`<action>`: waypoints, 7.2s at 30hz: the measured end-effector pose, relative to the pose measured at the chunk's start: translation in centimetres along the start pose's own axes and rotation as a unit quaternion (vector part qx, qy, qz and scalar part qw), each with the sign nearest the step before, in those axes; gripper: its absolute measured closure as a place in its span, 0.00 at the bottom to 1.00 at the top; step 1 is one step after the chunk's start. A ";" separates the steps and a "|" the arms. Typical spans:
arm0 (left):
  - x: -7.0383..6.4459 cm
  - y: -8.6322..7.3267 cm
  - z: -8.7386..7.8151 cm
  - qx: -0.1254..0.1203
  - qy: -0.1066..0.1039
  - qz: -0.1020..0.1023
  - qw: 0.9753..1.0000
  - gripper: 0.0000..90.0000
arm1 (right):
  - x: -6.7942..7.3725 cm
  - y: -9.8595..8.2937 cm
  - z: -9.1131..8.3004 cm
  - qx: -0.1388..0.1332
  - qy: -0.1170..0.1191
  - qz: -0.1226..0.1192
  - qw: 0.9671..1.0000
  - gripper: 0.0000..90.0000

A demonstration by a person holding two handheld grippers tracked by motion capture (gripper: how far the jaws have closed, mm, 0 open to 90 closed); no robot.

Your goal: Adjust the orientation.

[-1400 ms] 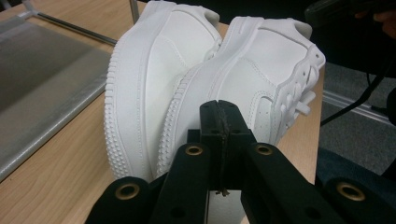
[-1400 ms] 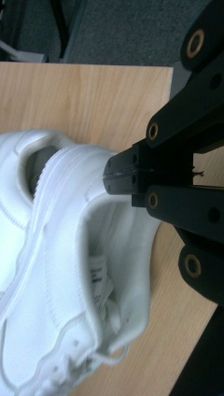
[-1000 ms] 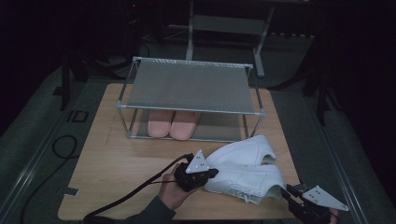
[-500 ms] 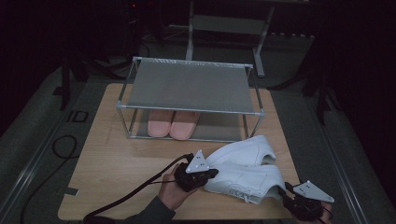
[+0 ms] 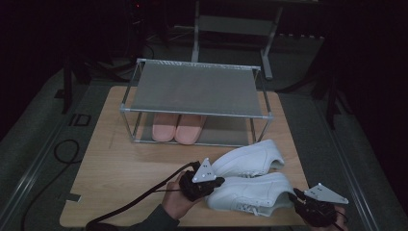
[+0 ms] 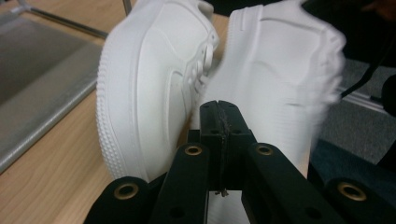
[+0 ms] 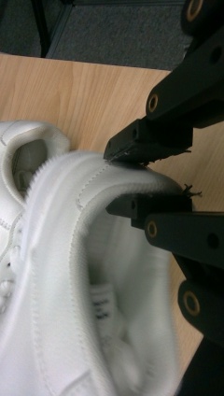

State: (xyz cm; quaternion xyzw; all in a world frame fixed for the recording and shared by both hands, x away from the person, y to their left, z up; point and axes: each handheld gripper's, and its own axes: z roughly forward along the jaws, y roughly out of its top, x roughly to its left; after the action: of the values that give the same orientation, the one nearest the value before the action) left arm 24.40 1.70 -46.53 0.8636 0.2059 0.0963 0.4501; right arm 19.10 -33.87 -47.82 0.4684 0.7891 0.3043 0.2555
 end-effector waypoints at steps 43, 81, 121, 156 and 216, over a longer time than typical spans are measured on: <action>1.3 -0.9 -0.8 0.004 0.011 -0.016 1.000 1.00 | -0.4 5.1 0.8 0.009 0.010 0.055 0.998 0.69; 5.4 -2.2 -1.3 0.013 0.053 -0.049 0.997 0.96 | -5.3 3.4 6.8 -0.039 -0.031 0.058 0.997 0.48; 5.4 -2.5 -0.7 0.006 0.046 -0.061 0.997 0.94 | -5.6 2.8 11.0 -0.023 -0.006 0.040 0.999 0.67; 6.5 -2.9 -0.8 0.012 0.050 -0.073 0.996 0.94 | -3.7 6.6 7.1 -0.025 -0.007 -0.043 0.999 0.87; 7.7 -1.8 1.8 0.038 0.087 -0.052 0.994 0.99 | -5.3 8.0 7.6 0.044 0.052 0.073 0.995 0.81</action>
State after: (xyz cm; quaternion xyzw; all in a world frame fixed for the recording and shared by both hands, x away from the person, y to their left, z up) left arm 31.46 4.71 -49.23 0.8565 0.2926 0.1394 0.4017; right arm 31.31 -33.81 -46.70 0.5192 0.7773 0.3117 0.1702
